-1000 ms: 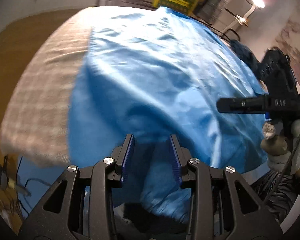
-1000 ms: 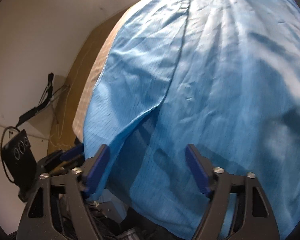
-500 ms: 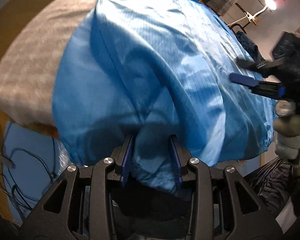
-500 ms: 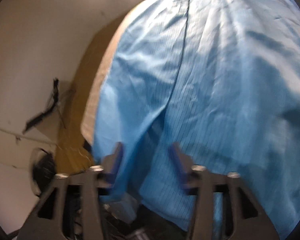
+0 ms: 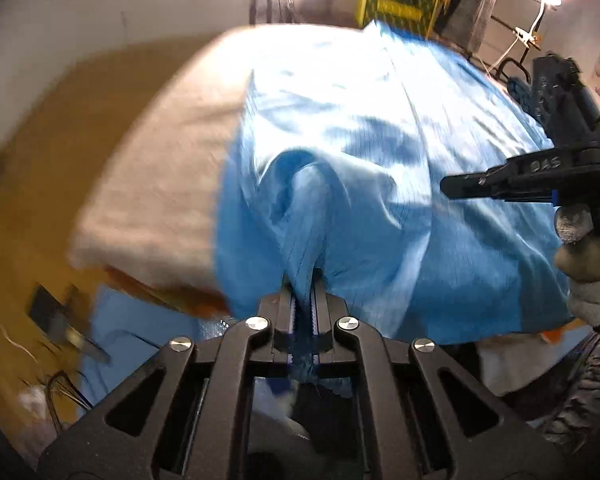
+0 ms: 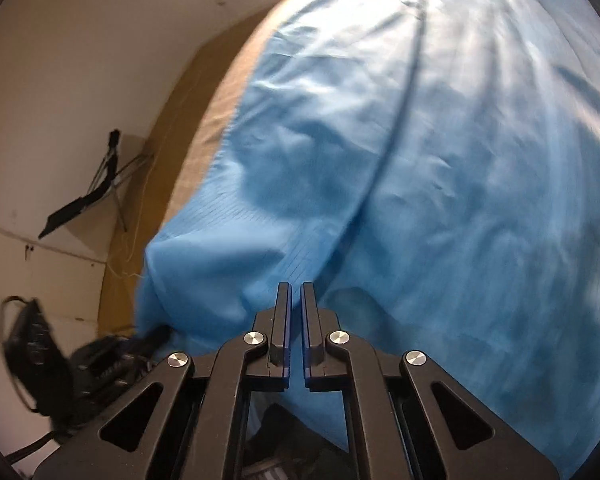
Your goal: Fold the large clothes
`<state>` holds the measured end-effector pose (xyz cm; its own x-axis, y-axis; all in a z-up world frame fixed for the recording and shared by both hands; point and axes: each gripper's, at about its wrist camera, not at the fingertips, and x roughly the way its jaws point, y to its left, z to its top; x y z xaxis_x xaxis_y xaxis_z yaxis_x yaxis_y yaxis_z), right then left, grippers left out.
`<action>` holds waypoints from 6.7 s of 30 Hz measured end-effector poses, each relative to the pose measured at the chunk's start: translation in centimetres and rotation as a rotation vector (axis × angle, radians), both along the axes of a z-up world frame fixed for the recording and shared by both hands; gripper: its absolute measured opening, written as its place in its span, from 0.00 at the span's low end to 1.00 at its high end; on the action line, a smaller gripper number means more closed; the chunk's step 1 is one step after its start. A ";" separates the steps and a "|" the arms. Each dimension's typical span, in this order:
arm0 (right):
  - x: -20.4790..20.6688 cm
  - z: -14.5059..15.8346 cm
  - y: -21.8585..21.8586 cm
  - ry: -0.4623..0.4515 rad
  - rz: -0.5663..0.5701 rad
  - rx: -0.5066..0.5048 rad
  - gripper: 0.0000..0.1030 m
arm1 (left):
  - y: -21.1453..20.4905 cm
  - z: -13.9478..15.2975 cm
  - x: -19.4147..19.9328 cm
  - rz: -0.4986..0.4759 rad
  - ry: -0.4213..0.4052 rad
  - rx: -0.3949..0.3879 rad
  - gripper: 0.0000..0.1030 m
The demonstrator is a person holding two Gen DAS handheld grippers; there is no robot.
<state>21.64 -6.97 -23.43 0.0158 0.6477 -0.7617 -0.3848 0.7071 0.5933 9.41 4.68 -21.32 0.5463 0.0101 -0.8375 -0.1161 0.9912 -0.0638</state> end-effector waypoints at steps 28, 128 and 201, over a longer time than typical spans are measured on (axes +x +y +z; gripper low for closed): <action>1.5 1.4 -0.2 -0.200 -0.004 -0.141 0.15 | 9.8 -6.3 9.2 0.152 0.131 -0.340 0.57; 17.6 0.2 -9.7 -0.134 -0.363 -0.244 0.12 | -9.8 2.7 14.3 -0.327 0.000 -0.108 0.03; 4.5 2.5 -11.6 -0.122 -0.227 -0.027 0.50 | -2.2 -0.1 6.9 -0.345 -0.010 -0.389 0.03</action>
<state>26.15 -18.54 -20.90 0.2518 0.5961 -0.7624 -0.2818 0.7988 0.5315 16.32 2.52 -21.46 0.4712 -0.4828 -0.7381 0.2157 0.8746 -0.4343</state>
